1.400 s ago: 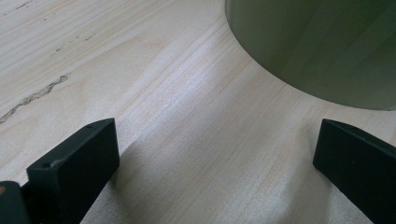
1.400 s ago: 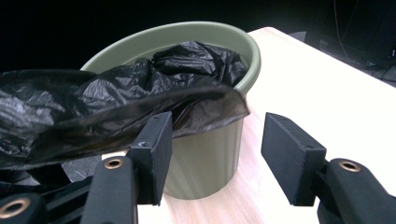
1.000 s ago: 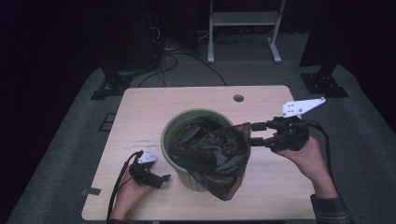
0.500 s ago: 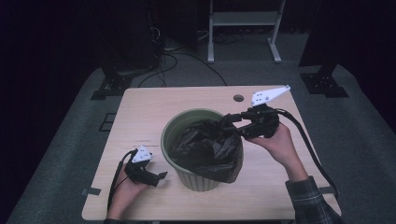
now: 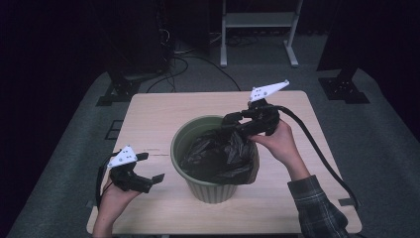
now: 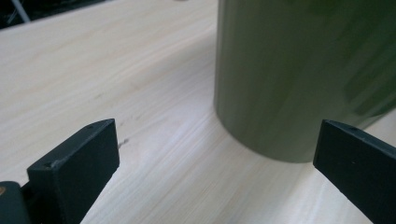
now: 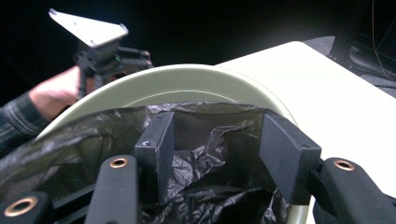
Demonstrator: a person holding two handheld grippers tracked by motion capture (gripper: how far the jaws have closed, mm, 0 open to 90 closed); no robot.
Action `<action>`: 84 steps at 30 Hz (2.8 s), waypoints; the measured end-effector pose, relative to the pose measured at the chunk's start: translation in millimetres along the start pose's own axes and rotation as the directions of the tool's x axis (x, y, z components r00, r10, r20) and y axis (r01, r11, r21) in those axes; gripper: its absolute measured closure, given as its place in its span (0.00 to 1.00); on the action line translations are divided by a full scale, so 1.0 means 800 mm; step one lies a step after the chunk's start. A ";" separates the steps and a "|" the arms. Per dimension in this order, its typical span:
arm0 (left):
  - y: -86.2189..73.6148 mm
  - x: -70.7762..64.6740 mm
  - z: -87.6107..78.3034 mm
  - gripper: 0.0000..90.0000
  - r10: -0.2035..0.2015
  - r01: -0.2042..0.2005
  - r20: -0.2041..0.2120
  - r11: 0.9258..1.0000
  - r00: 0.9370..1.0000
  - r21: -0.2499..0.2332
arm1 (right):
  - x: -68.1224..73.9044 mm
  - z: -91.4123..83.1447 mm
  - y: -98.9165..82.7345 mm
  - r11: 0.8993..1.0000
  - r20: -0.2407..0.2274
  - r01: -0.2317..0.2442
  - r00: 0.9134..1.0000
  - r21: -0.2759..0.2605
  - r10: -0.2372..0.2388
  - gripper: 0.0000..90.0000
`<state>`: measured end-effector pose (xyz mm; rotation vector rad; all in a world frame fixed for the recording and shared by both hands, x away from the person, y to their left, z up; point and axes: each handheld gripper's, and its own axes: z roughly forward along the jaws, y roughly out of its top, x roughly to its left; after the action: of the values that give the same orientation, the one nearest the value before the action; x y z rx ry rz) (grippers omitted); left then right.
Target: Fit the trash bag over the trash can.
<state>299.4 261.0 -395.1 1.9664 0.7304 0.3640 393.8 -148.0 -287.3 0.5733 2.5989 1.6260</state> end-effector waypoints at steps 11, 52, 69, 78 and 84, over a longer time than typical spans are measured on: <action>0.062 -0.030 -0.020 0.00 0.056 -0.047 0.132 0.996 0.990 -0.072 | -0.011 0.008 0.004 1.000 0.007 -0.018 1.000 0.005 0.018 0.50; 0.191 -0.128 0.072 0.94 0.232 -0.258 0.454 0.966 0.860 -0.006 | -0.019 0.004 0.006 0.999 0.019 -0.033 0.999 0.009 0.033 0.50; 0.189 -0.055 0.020 1.00 0.175 -0.159 0.354 0.984 0.919 -0.075 | -0.003 -0.047 0.001 1.000 0.073 0.001 0.997 -0.004 -0.001 0.48; 0.174 -0.034 0.003 1.00 0.142 -0.120 0.326 0.989 0.935 -0.085 | 0.001 -0.082 -0.014 0.999 0.091 -0.026 0.995 -0.039 0.029 0.45; 0.171 -0.029 -0.005 1.00 0.138 -0.116 0.315 0.989 0.939 -0.088 | 0.012 -0.092 -0.020 0.998 0.079 -0.035 0.996 -0.048 0.039 0.42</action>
<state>325.8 201.2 -272.5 1.9509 0.3782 0.1362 364.6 -215.0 -266.0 0.6736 2.5023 1.6333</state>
